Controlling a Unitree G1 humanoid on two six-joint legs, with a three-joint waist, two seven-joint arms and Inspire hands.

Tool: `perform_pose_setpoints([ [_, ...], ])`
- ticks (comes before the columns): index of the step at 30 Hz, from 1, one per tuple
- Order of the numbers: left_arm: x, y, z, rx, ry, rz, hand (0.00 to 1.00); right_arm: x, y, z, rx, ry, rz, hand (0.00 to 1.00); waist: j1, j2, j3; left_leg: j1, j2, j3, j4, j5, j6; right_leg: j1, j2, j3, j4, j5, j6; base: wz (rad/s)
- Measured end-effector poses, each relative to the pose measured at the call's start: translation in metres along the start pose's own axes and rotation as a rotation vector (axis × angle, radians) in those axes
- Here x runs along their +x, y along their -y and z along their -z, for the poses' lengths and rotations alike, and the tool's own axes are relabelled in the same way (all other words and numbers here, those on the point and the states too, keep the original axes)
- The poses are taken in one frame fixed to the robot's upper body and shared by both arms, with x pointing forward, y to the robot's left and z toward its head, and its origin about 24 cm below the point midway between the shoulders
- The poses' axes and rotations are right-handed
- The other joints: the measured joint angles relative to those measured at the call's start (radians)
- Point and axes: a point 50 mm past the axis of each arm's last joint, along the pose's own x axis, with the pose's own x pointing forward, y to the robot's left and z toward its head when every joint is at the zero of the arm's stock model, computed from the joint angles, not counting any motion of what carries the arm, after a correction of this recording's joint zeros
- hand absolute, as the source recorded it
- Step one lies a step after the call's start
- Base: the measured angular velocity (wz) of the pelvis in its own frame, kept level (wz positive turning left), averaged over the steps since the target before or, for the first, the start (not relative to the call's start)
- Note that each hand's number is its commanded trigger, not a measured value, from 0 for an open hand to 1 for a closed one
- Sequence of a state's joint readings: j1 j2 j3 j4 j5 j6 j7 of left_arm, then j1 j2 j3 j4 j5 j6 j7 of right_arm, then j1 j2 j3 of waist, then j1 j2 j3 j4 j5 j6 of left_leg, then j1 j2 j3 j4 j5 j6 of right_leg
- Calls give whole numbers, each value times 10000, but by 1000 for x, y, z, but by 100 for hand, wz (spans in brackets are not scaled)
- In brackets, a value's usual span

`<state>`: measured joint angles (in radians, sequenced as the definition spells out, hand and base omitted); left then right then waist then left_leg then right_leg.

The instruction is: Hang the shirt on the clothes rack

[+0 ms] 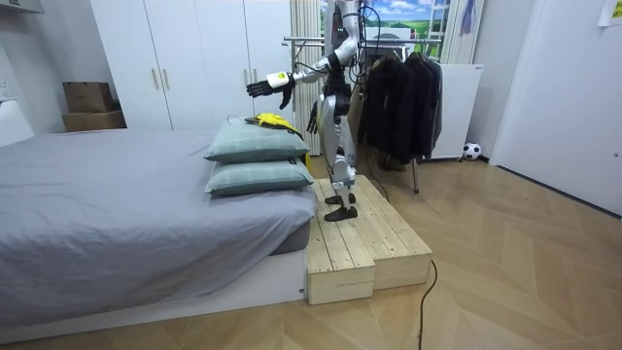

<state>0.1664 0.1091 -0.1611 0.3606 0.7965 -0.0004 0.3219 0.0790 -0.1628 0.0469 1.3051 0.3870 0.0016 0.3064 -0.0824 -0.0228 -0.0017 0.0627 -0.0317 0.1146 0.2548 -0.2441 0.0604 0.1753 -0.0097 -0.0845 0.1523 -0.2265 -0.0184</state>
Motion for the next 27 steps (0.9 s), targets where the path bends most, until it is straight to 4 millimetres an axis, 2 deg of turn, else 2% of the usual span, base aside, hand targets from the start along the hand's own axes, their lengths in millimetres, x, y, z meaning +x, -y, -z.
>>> perform_pose_setpoints([
  [8,-1,5,3,5,-167,296,0,1,-1,-2,-88,13,39,0,19,46,-16,-190,27,75,-7,0,-1,-169,9,-19,3,14,-22,-2],
  [12,-3,15,9,145,-441,832,0,2,-3,-4,-221,14,62,0,-63,29,-3,-259,27,74,-30,2,0,-225,10,-11,3,17,-25,0],
  [18,1,17,9,206,-481,943,0,4,-8,-10,-525,108,-8,0,-47,-9,-2,-852,35,67,38,52,21,-714,18,-45,37,65,-35,0],
  [20,6,15,6,256,-360,876,0,5,-10,-14,-750,145,-91,0,-87,-26,11,-1024,25,63,111,122,41,-910,-1,-78,34,96,-35,4],
  [21,10,13,3,328,-182,814,0,6,-12,-16,-936,132,-146,0,-97,-50,61,-1119,23,61,155,165,49,-967,-9,-94,11,121,-26,5],
  [25,19,10,-3,392,36,760,0,8,-18,-22,-1451,150,-266,0,-147,-108,119,-1293,22,58,208,169,53,-1121,-22,-165,5,133,-24,0],
  [27,21,9,-5,377,124,703,0,8,-19,-23,-1515,185,-258,0,-220,-123,120,-1372,21,35,234,169,53,-1190,-31,-231,14,134,-23,3],
])
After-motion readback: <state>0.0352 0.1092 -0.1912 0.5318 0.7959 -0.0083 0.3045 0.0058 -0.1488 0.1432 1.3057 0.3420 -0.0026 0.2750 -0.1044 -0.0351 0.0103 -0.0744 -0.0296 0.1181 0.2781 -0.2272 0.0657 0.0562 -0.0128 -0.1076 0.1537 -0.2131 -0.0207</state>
